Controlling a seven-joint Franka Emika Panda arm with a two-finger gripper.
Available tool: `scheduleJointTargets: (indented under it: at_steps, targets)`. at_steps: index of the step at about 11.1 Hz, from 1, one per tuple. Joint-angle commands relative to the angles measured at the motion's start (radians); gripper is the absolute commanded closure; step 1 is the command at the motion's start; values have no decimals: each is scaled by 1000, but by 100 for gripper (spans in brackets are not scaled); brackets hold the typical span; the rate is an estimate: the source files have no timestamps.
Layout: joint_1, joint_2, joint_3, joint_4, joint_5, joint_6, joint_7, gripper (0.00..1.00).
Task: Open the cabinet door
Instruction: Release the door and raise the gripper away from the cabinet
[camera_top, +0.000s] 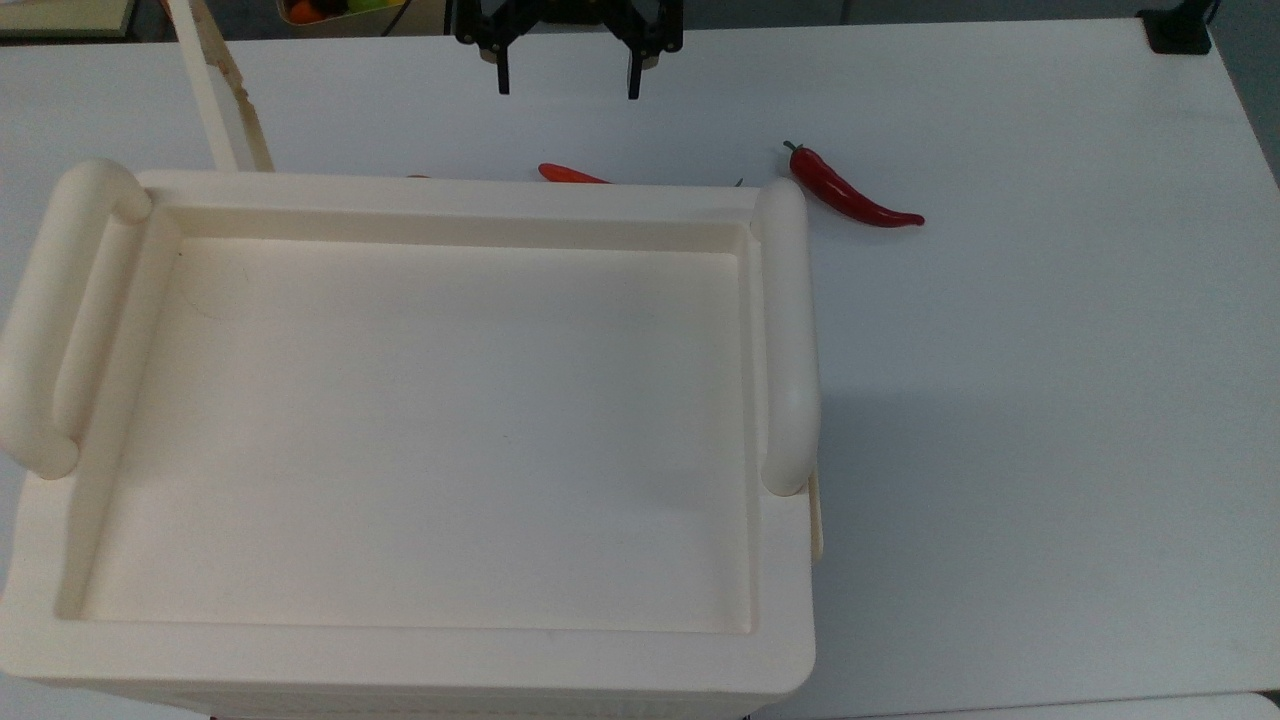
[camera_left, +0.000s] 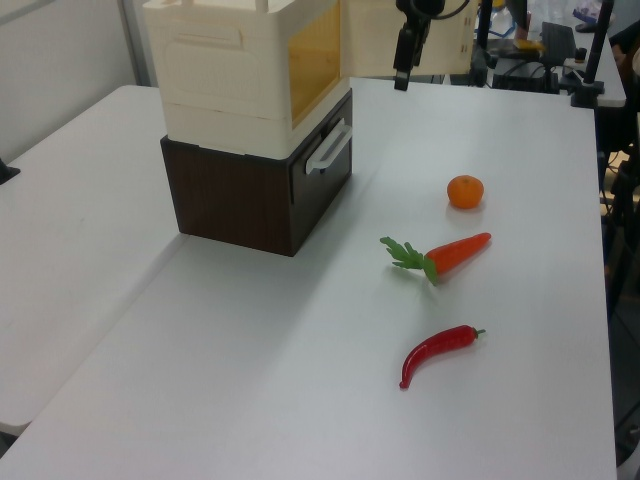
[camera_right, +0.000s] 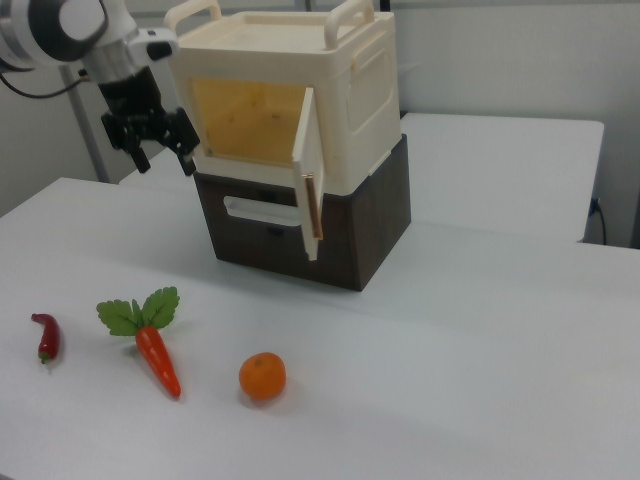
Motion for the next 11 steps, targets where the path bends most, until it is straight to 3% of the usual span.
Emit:
scheduleJointTargets:
  at_steps: [1, 4, 5, 11]
  targets:
    - [-49, -47, -2, -93, 45, -54, -33, 0]
    - [-108, -72, -5, -150, 93, -59, -70, 0]
    - [-106, -91, -2, -188, 93, -50, -71, 0]
    - [-103, -101, -2, -193, 76, -50, -59, 0]
